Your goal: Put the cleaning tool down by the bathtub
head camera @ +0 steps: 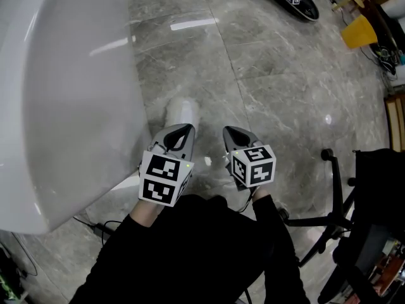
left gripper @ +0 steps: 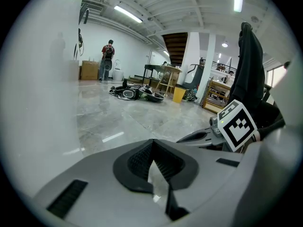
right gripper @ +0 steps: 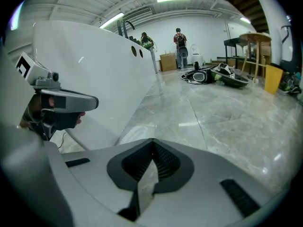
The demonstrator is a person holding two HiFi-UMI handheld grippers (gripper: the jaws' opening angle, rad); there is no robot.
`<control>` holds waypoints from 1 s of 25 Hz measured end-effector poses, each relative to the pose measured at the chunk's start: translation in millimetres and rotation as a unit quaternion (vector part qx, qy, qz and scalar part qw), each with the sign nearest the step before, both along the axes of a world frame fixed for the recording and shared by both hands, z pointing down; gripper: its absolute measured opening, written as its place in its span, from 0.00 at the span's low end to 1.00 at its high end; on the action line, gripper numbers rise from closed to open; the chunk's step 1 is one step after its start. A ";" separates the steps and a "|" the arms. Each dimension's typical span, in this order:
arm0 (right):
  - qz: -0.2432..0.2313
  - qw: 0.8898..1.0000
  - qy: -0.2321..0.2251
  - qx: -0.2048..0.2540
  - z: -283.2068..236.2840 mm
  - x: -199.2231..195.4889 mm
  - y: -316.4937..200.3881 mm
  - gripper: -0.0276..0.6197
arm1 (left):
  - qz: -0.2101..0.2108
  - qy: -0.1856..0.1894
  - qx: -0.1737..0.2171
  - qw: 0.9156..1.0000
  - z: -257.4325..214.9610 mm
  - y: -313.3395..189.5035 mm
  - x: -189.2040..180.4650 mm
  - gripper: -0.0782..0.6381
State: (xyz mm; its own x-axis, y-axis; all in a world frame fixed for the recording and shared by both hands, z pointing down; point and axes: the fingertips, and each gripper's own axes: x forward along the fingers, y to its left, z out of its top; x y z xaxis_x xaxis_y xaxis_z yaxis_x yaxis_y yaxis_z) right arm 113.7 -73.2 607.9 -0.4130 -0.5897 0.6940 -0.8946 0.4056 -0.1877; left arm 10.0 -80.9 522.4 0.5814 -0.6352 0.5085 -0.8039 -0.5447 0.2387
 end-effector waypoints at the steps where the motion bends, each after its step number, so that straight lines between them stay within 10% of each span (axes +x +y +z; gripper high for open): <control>1: 0.000 1.000 0.001 0.000 -0.5 0.9 0.0 0.04 | -0.001 0.001 -0.003 1.000 0.6 2.0 -0.9 0.12; 25: -0.002 1.000 -0.001 -0.008 4.4 1.1 8.5 0.04 | -0.015 0.001 -0.037 0.999 14.4 18.7 -12.2 0.12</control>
State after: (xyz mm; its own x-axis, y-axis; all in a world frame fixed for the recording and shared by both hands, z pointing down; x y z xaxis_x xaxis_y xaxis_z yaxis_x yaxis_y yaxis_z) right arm 114.9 -64.7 612.3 -0.4170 -0.5773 0.7020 -0.8925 0.4062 -0.1961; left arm -2.2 -62.2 536.8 0.5640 -0.6132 0.5531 -0.8190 -0.5010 0.2797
